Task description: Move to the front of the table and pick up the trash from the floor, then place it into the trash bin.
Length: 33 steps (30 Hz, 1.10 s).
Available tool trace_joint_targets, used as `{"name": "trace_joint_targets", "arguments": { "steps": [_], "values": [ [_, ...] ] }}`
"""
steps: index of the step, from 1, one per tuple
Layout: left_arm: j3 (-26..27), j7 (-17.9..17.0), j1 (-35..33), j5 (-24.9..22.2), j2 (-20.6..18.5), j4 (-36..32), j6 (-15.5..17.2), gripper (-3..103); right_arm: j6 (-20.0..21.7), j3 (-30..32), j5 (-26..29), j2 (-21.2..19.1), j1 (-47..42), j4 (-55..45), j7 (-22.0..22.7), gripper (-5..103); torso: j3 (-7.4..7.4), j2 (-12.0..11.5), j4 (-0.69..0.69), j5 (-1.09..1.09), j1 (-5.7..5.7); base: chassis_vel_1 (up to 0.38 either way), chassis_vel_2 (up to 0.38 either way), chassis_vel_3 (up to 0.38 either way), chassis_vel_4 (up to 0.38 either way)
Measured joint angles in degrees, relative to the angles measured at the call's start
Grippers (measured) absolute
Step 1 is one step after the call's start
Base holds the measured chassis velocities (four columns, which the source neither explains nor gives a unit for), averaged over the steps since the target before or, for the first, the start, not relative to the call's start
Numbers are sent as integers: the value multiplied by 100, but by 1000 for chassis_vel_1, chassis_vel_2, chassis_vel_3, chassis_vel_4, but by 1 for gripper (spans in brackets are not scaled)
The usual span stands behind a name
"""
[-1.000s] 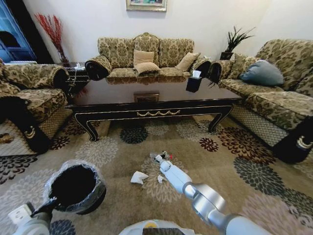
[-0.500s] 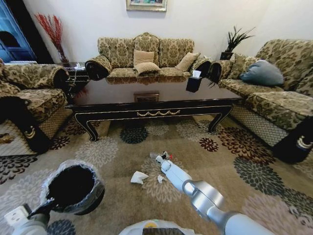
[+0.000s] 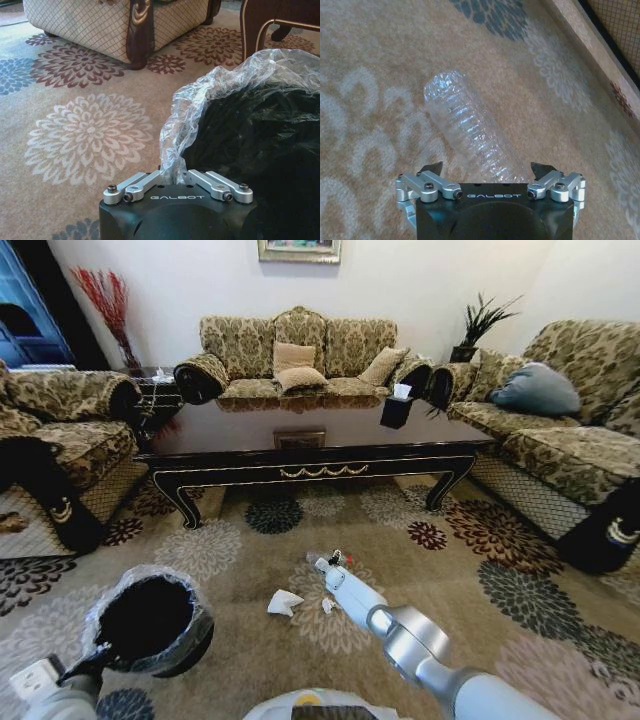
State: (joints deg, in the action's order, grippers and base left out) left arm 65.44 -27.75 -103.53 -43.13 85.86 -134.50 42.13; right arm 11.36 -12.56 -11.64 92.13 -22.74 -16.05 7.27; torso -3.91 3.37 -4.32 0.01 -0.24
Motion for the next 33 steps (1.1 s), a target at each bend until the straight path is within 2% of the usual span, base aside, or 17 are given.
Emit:
{"name": "trace_joint_targets", "arguments": {
  "steps": [1, 3, 7, 10, 14, 15, 19, 21, 23, 26, 28, 29, 30, 31, 33],
  "values": [
    [1, 0, 0, 1, -1, 0, 0, 2, 41, 14, -9, 0, 0, 1, -16, 92, 0, 0, 0, 0, 0, 0, 0, 0, 0],
    [3, 0, 0, 1, -2, 0, 0, 2, 83, 27, -23, 1, 0, 1, -25, 92, 0, 0, 0, 0, 0, 0, 0, 0, 0],
    [18, -4, -25, 2, -9, 0, 0, 2, 247, 117, -152, 6, 30, 20, -51, 71, 0, 0, 1, 0, 0, 0, 0, 0, 0],
    [18, -4, -32, 1, -10, 2, 0, 2, 252, 132, -180, 6, 48, 34, -57, 66, 0, 0, 0, 0, 0, 0, 0, 0, 0],
    [23, -4, -51, 1, -26, 4, 0, 2, 252, 138, -242, 5, 61, 57, -112, 44, 0, 1, 0, -1, 0, 0, 0, 0, 0],
    [23, -4, -51, 1, -26, 4, 0, 2, 252, 138, -242, 5, 61, 57, -112, 44, 0, 1, 0, -1, 0, 0, 0, 0, 0],
    [36, -4, -54, 0, -47, 4, 0, 2, 148, 110, -279, -1, 15, 32, -215, 31, 0, 1, 0, 0, 0, 0, 0, 0, 0],
    [36, -5, -54, 0, -48, 4, 0, 2, 135, 108, -285, -4, 9, 29, -222, 31, 1, 1, 0, 0, 0, 0, 0, 0, 0],
    [34, -9, -69, -1, -54, 4, 0, 2, -10, 103, -271, -112, -78, -106, -308, 22, 1, 2, 1, 0, 0, 0, 0, 0, 0],
    [23, -11, -76, -1, -60, 4, 0, 2, -179, 124, -168, -220, -142, -269, -407, 21, 1, 2, 0, 0, 1, 0, 0, 0, 0],
    [-22, -12, -66, -5, -73, 4, 0, 2, -1109, 332, -31, -393, -222, -582, -685, 21, -1, 1, -1, -3, 0, 0, 0, 0, 0],
    [-53, -14, -49, -1, -77, 4, 0, 2, -1534, 379, 42, -478, -245, -775, -751, 21, 0, 1, 3, -2, 0, 0, 0, 0, 0],
    [-78, -14, -37, -1, -78, 4, 0, 2, -1735, 389, 93, -527, -257, -892, -770, 21, 0, 1, 2, -2, 0, 0, 0, 0, 0],
    [-78, -14, -37, -1, -78, 4, 0, 2, -1735, 389, 93, -527, -257, -892, -770, 21, 0, 1, 2, -2, 0, 0, 0, 0, 0],
    [-182, -13, 2, -3, -78, 11, 0, 2, -2595, 319, 594, -810, -359, -1546, -841, 21, 0, 1, 2, -2, 0, 0, 0, 0, 0]
  ]
}}
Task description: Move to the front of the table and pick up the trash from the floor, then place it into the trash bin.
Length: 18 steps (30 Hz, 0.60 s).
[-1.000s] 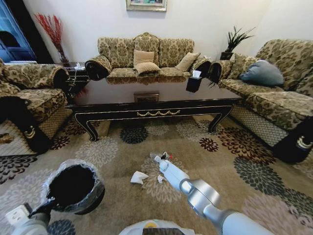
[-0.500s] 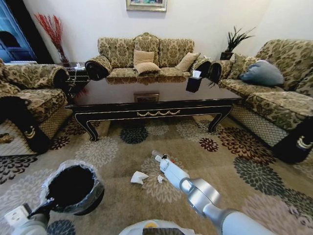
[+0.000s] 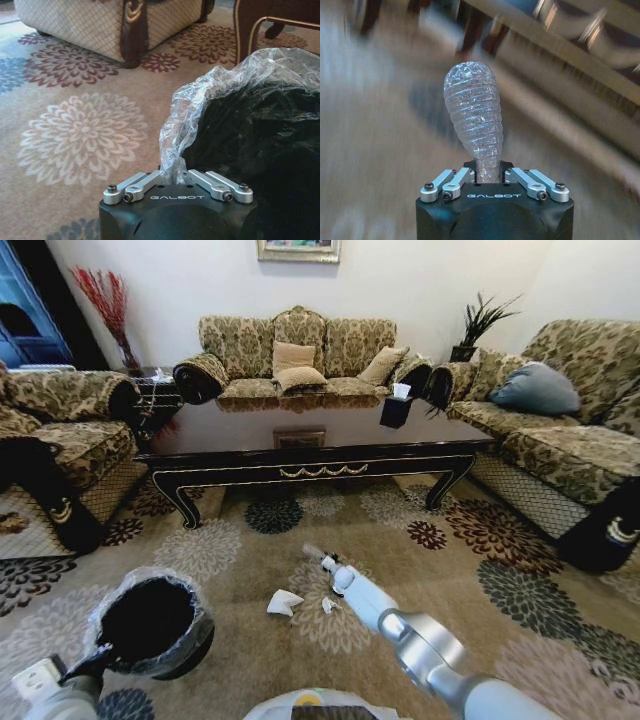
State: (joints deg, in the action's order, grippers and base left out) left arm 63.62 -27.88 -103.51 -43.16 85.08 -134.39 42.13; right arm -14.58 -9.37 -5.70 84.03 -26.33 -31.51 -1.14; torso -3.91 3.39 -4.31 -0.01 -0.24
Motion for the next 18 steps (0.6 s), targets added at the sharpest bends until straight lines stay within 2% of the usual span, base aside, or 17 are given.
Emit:
{"name": "trace_joint_targets", "arguments": {
  "steps": [2, 3, 4, 5, 7, 9, 10, 12, 15, 18],
  "values": [
    [-100, -4, 48, 2, -2, 39, 0, 2, -477, -218, 851, -290, -150, -776, -129, 21, 0, 0, -3, 0, 0, 0, 0, 0, 0],
    [-100, -4, 48, 2, -2, 39, 0, 2, -477, -218, 851, -290, -150, -776, -129, 21, 0, 0, -3, 0, 0, 0, 0, 0, 0],
    [-139, -1, 69, -2, -3, 56, 0, 2, -577, -346, 1333, -407, -218, -1147, -181, 21, 0, 0, -4, 1, 0, 0, 0, 0, 0],
    [-210, -8, 116, -4, -4, 90, 0, 2, -568, -545, 2294, -616, -378, -1905, -193, 21, 0, 0, -3, 1, 0, 0, 0, 0, 0],
    [-332, -37, 202, -34, 1, 126, 0, 2, -351, -659, 3438, -831, -626, -3028, -172, 21, 0, 0, -1, -1, 0, 0, 0, 0, 0],
    [-371, -46, 224, -47, 4, 132, 0, 2, -297, -662, 3631, -871, -676, -3285, -163, 21, 0, 0, -1, 0, 0, 0, 0, 0, 0],
    [-472, -66, 276, -59, 17, 141, 0, 2, -158, -661, 4090, -971, -830, -4040, -121, 21, 1, 0, -1, 2, 0, 0, 0, 0, 0],
    [-584, -79, 320, -53, 23, 142, 0, 2, 18, -710, 4473, -1079, -995, -4815, 4, 21, 1, 0, -1, 1, 0, 0, 0, 0, 0],
    [-640, -86, 347, -44, 24, 143, 0, 2, 93, -771, 4621, -1147, -1085, -5205, 104, 21, 0, 0, -1, 1, 0, 0, 0, 0, 0],
    [-725, -120, 399, -35, 10, 140, 0, 2, 172, -989, 4683, -1307, -1326, -6206, 269, 21, 1, 0, -2, 1, 0, 0, 0, 0, 0]
  ]
}}
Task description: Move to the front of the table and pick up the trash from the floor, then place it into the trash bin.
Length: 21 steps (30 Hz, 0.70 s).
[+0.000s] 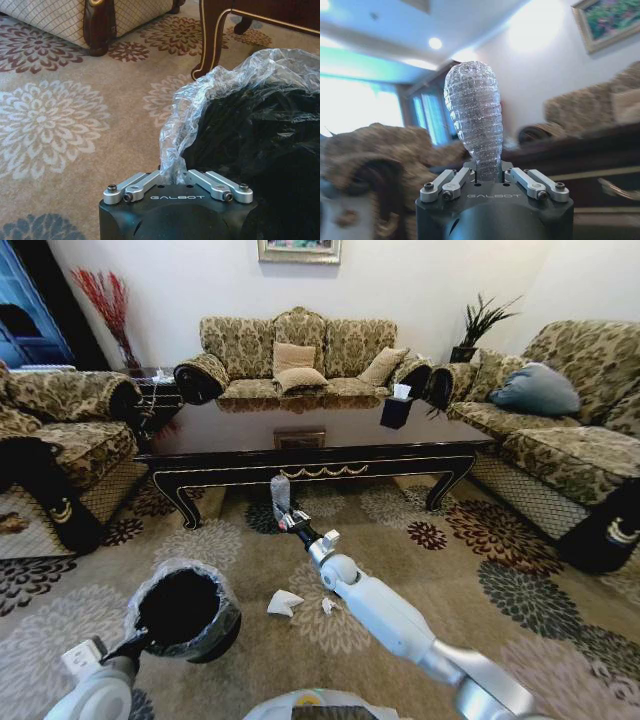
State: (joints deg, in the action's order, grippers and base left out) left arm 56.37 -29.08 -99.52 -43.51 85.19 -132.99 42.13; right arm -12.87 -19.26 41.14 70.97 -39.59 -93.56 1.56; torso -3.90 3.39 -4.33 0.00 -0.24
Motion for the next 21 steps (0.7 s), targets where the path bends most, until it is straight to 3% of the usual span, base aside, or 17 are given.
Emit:
{"name": "trace_joint_targets", "arguments": {
  "steps": [7, 10, 15, 21],
  "values": [
    [-86, -75, 6, -253, -34, -23, 0, 2, 27, -566, -244, -110, -196, -1087, 171, 21, 0, 0, 1, 0, 0, 0, 0, 0, 0],
    [-161, -148, 85, -270, -37, -7, 0, 2, -1, -1109, -553, -144, -225, -1435, 187, 21, 0, 0, 1, 0, 0, 0, 0, 0, 0],
    [-267, -212, 215, -312, -12, -16, 0, 2, -160, -1696, -990, -74, -183, -1216, 181, 21, 0, 0, 1, 1, 0, 0, 0, 0, 0],
    [-282, -342, 308, -622, 0, -38, 0, 2, -319, -1962, -1222, 34, -184, -706, 157, 21, -1, -2, 0, 0, 0, 0, 0, 0, 0]
  ]
}}
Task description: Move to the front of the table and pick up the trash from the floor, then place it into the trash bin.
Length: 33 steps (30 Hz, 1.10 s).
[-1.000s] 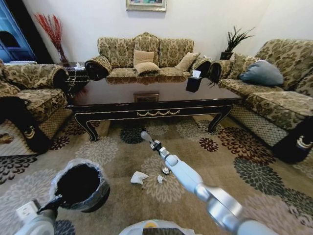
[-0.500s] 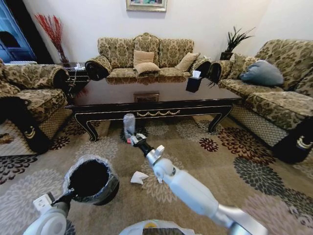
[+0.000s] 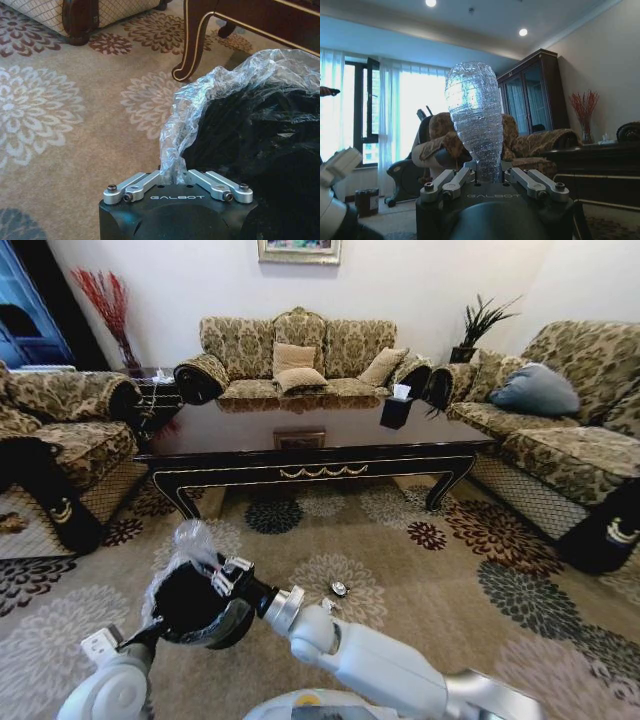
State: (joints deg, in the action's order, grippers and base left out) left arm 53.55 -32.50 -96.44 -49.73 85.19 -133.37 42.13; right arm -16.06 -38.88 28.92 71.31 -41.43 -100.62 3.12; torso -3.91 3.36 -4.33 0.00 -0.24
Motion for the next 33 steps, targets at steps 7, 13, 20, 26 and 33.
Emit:
{"name": "trace_joint_targets", "arguments": {
  "steps": [7, 13, 20, 26, 33],
  "values": [
    [-23, -7, 8, -31, 39, -1, 0, 2, -18, -41, -67, -4, 17, 94, 34, 21, 0, 0, 1, 0, 0, 0, 0, 0, 0],
    [0, -4, 6, -62, 16, 9, 0, 2, 60, -29, -53, -83, 29, 98, 133, 31, 0, 0, 0, -1, 0, 0, 0, 0, 0],
    [30, -6, 48, -99, -34, 105, 1, 2, 74, 95, -6, -242, 7, 137, 160, 64, 0, 0, 0, -1, 0, 0, 0, 0, 0],
    [25, -6, 61, -94, -51, 136, 1, 2, 75, 158, 21, -379, 1, 48, 172, 80, 0, 0, 0, 0, 0, 0, 0, 0, 0],
    [162, 0, 32, -131, -92, 136, 1, 2, 283, 461, 176, -422, -114, 24, 353, 100, 0, 1, 0, 0, 0, 0, 0, 0, 0]
  ]
}}
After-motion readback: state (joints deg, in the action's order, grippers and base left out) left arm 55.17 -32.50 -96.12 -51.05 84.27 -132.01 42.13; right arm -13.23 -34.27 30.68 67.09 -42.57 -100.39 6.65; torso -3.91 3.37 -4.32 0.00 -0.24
